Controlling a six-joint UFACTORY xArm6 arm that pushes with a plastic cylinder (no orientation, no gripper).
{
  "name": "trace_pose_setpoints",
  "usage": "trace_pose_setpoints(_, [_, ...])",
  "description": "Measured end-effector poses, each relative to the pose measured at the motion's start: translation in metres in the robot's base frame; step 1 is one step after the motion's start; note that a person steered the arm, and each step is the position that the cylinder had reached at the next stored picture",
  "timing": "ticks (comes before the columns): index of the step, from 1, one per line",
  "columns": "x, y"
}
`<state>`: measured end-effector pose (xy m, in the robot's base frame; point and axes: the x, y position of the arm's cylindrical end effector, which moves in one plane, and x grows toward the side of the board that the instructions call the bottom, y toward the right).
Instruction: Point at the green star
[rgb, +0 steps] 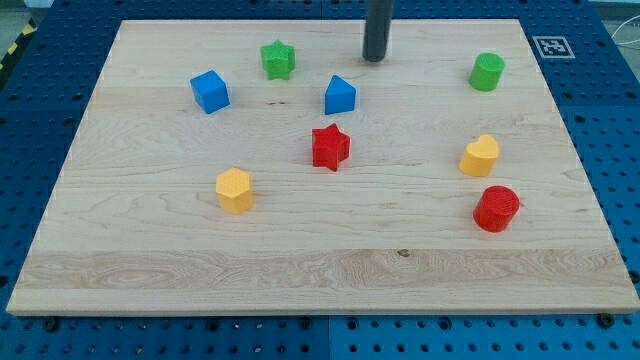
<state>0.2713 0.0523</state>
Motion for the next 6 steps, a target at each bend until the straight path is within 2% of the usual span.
trace_pose_setpoints(1, [-0.007, -0.055])
trace_pose_setpoints(3, [-0.057, -0.146])
trace_pose_setpoints(4, [-0.039, -0.194])
trace_pose_setpoints(5, [-0.002, -0.212])
trace_pose_setpoints(6, [0.015, -0.209])
